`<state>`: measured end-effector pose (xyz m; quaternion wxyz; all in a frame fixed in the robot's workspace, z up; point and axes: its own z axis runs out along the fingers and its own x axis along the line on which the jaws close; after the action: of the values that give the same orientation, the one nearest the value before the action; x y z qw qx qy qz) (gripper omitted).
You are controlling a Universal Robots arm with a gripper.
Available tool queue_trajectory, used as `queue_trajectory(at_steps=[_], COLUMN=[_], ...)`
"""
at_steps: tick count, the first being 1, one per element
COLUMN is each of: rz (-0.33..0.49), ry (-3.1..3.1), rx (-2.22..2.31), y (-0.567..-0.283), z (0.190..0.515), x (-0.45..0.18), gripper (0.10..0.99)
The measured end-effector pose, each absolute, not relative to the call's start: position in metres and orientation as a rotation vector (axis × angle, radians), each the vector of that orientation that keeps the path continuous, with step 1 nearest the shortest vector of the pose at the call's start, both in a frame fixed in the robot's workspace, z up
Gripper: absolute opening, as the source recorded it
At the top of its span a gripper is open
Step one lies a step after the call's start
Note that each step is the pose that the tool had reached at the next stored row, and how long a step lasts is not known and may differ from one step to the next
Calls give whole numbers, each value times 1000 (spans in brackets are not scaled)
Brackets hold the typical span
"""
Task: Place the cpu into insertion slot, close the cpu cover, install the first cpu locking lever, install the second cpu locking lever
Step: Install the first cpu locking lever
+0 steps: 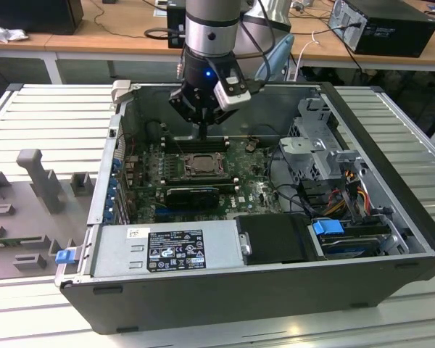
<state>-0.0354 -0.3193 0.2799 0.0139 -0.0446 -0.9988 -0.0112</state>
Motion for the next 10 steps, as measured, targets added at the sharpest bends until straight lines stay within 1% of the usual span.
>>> queue_trajectory(at_steps=[10], rz=[-32], ry=[-3112], rx=[39], y=[-319], z=[280], x=[-35], gripper=[106])
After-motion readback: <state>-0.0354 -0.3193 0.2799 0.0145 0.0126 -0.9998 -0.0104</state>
